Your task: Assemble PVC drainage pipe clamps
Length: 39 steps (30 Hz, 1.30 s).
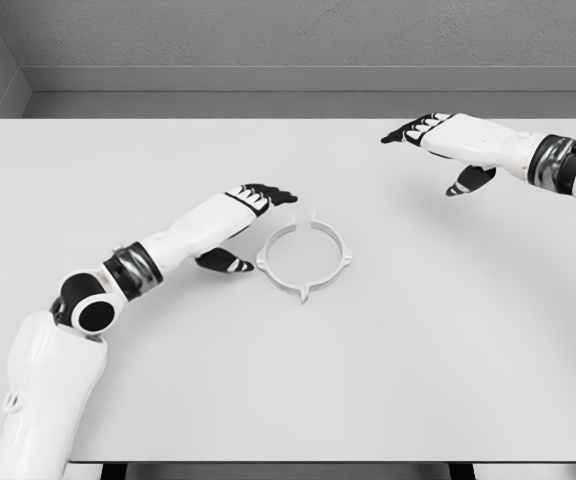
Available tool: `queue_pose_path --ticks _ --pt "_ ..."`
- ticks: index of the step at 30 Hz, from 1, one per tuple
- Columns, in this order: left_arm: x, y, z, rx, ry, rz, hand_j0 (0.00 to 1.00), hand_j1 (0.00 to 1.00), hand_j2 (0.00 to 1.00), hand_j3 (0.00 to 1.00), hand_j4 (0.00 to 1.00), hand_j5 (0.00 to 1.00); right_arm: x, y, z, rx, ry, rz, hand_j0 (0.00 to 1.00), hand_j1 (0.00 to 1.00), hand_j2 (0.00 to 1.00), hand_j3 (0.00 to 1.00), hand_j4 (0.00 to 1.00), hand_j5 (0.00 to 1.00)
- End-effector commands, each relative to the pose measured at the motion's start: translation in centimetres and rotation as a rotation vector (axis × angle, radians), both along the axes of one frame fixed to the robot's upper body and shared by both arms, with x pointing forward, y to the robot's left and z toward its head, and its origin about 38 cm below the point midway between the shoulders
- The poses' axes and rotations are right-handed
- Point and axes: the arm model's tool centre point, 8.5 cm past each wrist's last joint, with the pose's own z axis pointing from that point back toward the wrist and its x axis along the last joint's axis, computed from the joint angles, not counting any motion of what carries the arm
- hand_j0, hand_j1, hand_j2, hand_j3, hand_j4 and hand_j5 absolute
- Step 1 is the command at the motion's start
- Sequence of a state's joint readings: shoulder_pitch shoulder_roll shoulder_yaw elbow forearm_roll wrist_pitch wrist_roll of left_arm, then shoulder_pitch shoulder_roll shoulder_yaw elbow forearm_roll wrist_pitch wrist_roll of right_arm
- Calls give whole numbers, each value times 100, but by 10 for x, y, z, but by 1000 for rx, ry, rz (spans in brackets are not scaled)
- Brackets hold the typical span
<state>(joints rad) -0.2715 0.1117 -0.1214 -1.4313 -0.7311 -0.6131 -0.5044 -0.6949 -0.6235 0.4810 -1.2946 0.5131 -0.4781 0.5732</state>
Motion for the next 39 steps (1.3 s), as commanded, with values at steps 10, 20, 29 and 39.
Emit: queue_pose_path --ticks 10,20,29,39 --pt "6 -9 -5 -17 26 -7 100 100 100 100 100 100 -4 5 5 1 -13 18 100 100 100 100 100 100" --pt "7 -11 -6 -22 32 -6 100 100 100 100 100 100 -3 1 6 -2 -15 10 100 100 100 100 100 100" --pt "6 -9 -7 -19 32 -3 100 100 100 100 100 100 -4 2 6 -1 -14 11 100 100 100 100 100 100" --pt "8 -7 -14 -17 53 3 100 100 100 100 100 100 -4 1 4 -2 -9 11 100 100 100 100 100 100"
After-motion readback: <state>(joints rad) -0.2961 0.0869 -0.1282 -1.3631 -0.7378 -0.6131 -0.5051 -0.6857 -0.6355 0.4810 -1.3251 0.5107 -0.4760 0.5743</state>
